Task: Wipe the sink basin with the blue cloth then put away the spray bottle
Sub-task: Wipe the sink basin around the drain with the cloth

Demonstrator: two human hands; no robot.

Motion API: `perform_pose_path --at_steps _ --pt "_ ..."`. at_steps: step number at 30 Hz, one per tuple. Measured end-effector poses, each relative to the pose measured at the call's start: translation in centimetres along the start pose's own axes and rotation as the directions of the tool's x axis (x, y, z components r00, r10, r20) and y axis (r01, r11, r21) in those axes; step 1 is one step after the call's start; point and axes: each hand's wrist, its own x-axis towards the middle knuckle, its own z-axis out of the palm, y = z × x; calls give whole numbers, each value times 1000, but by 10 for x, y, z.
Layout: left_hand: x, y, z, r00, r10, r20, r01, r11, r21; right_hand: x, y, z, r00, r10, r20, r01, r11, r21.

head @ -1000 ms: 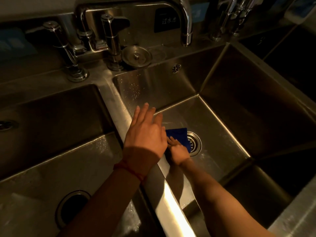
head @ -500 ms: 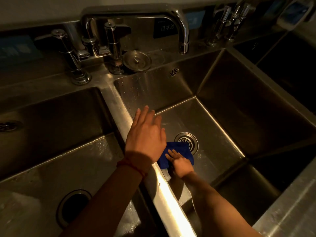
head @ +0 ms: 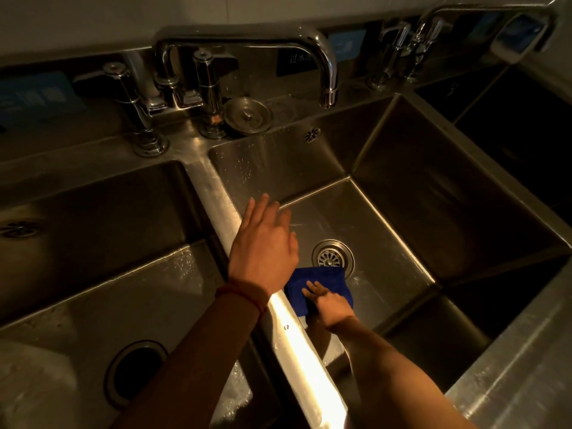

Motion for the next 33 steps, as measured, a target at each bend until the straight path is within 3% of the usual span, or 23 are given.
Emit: perform_pose_path --at_steps 13,33 --pt "1 -1 2 1000 -7 6 7 1000 -9 -4 -3 15 950 60 -306 -103 987 -125" --pt "3 -1 2 998 -31 59 31 999 -9 -5 0 -48 906 73 -418 -112 991 -70"
